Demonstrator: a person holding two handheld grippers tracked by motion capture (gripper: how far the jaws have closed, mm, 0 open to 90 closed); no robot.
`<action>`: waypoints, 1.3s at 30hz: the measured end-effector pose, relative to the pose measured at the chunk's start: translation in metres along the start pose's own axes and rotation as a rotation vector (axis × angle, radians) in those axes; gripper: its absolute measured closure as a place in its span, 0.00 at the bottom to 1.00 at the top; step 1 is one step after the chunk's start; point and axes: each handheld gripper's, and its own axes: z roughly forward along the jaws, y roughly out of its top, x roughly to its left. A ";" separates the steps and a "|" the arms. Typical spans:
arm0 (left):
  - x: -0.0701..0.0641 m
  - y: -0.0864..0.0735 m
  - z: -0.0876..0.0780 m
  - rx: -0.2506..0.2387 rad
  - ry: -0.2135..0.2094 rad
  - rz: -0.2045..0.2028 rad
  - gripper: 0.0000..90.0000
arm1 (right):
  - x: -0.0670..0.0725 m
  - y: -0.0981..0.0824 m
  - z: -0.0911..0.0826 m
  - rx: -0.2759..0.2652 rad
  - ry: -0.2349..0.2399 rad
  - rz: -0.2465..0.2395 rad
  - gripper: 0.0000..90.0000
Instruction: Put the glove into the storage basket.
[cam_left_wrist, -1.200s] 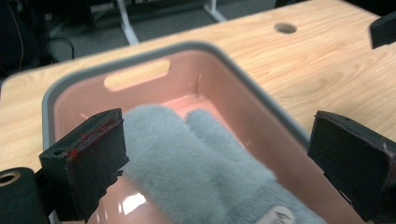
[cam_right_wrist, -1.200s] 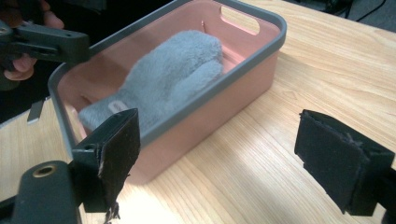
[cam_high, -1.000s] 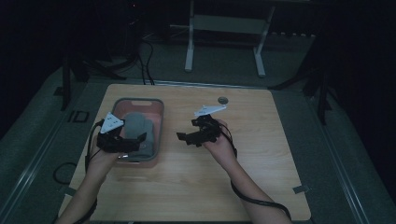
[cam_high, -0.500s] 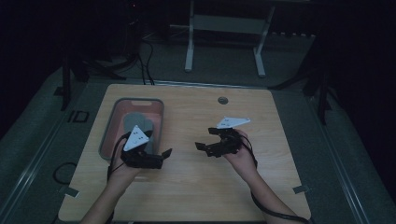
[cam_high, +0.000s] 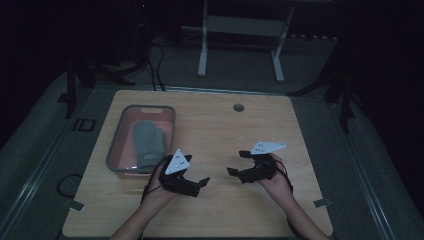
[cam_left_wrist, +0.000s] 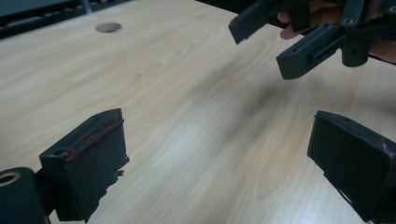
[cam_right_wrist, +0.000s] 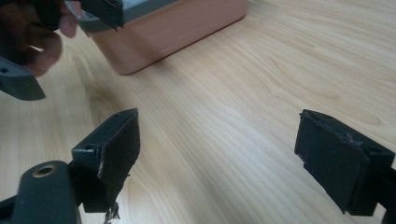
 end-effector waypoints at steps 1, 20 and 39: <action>-0.001 -0.002 0.003 0.007 -0.010 0.003 0.05 | -0.001 -0.003 -0.002 0.004 -0.005 -0.009 0.16; -0.021 -0.031 0.028 0.025 -0.083 0.040 0.05 | -0.006 -0.070 -0.033 0.042 0.011 -0.011 0.15; -0.023 -0.043 0.035 -0.007 -0.080 0.043 0.05 | -0.027 -0.111 -0.071 0.001 -0.101 0.065 0.15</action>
